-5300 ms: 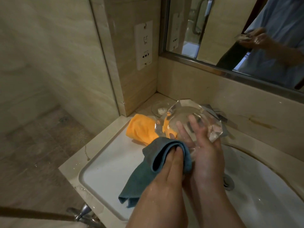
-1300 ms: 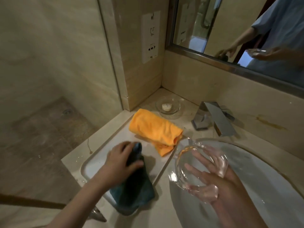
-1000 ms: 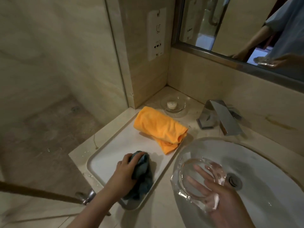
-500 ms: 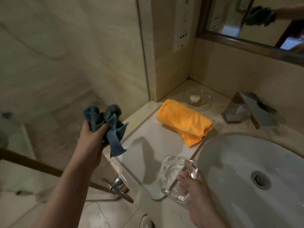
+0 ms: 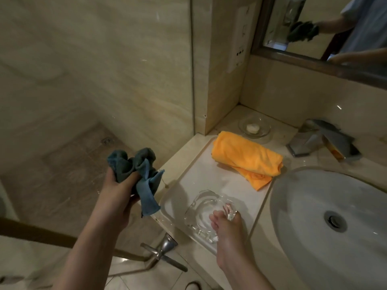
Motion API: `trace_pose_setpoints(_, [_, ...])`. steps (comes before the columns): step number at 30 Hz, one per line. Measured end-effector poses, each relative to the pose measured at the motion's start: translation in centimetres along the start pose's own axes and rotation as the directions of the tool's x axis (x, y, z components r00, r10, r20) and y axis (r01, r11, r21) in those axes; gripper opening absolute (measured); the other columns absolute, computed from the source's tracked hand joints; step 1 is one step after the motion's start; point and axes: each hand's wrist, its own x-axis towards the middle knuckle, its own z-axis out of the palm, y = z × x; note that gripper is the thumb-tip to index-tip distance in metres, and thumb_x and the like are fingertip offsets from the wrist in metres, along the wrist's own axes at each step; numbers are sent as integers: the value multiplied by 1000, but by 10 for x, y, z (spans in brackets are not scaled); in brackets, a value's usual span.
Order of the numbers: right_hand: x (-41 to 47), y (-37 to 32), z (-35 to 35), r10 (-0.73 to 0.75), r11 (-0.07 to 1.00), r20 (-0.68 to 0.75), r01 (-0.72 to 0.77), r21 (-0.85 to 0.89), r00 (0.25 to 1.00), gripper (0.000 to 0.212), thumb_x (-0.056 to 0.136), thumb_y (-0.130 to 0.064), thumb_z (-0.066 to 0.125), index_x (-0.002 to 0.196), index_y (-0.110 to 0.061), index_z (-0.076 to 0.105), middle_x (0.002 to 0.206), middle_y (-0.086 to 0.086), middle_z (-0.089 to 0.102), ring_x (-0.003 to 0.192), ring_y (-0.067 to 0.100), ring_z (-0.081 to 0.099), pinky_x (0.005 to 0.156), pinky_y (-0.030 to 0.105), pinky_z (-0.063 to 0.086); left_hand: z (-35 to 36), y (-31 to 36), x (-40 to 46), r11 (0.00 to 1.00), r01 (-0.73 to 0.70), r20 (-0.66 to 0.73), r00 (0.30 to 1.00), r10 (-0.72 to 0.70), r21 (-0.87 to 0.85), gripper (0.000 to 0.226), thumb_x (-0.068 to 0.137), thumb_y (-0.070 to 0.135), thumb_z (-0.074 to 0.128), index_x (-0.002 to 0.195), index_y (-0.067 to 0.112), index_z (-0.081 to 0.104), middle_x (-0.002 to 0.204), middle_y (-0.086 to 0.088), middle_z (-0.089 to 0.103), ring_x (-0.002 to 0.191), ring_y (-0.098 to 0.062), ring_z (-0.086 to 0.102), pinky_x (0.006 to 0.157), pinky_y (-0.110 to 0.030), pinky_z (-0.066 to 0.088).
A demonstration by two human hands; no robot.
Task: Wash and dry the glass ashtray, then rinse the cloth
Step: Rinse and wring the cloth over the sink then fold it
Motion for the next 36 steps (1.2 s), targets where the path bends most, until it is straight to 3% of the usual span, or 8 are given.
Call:
trace_pose_setpoints(6, [4, 12, 9, -75, 990, -73, 66, -122, 994, 26, 85, -7, 54, 108, -14, 61, 82, 4, 71, 70, 7, 67, 57, 16, 45, 0, -2, 9, 1000, 9, 65, 998, -8, -12, 31, 90, 6, 50, 106, 32, 46, 98, 2, 64, 79, -11, 66, 54, -22, 55])
trace_pose_setpoints(14, [7, 13, 4, -90, 943, -1, 85, -322, 996, 23, 89, -16, 47, 107, -28, 53, 85, -3, 71, 79, 9, 66, 65, 25, 47, 6, 1, 15, 1000, 14, 141, 990, -12, -13, 32, 91, 3, 49, 93, 35, 50, 100, 2, 64, 83, -13, 65, 61, -26, 54])
trace_pose_setpoints(18, [11, 12, -1, -197, 773, 44, 183, -607, 979, 24, 82, -33, 51, 102, -23, 58, 86, -2, 73, 83, 18, 69, 83, 37, 53, 8, 1, 15, 1000, 23, 152, 988, -20, -16, 30, 90, 3, 49, 95, 32, 51, 98, 1, 64, 84, -16, 64, 64, -30, 52])
trace_pose_setpoints(20, [13, 5, -4, -200, 698, 87, 204, -687, 976, 20, 84, -35, 52, 94, -19, 59, 83, 4, 72, 81, 24, 69, 82, 38, 53, 11, 2, 14, 999, 26, 153, 988, -23, -23, 30, 90, 3, 48, 91, 33, 50, 96, 1, 63, 84, -16, 63, 65, -31, 49])
trace_pose_setpoints(24, [19, -3, -10, -242, 510, 154, 261, -819, 958, 38, 84, -42, 55, 101, -9, 61, 99, 11, 68, 95, 28, 63, 86, 35, 49, 15, 4, 11, 999, 26, 181, 983, -22, -21, 31, 90, 3, 48, 88, 33, 49, 93, 2, 63, 80, -14, 63, 61, -27, 53])
trace_pose_setpoints(27, [19, -2, -11, -258, 466, 157, 265, -844, 953, 39, 85, -40, 57, 107, -8, 58, 108, 9, 65, 103, 26, 60, 88, 32, 46, 18, 3, 9, 999, 36, 215, 976, -30, -23, 29, 89, 4, 50, 89, 33, 49, 93, 3, 63, 77, -13, 64, 61, -26, 53])
trace_pose_setpoints(32, [18, 0, -12, -342, 486, 133, 296, -822, 930, 35, 86, -34, 62, 110, -13, 48, 110, 8, 55, 88, 20, 52, 68, 23, 34, 28, 2, 4, 999, 46, 299, 954, -39, -18, 29, 85, 6, 55, 99, 31, 50, 101, -2, 63, 82, -15, 66, 59, -22, 57])
trace_pose_setpoints(36, [19, 1, -16, -372, 425, 181, 340, -839, 910, 39, 87, -35, 59, 116, -12, 47, 115, 8, 57, 106, 22, 55, 75, 23, 37, 48, 2, -8, 999, 34, 349, 937, -25, -19, 34, 83, 2, 56, 104, 29, 50, 97, -4, 64, 76, -16, 69, 61, -24, 59])
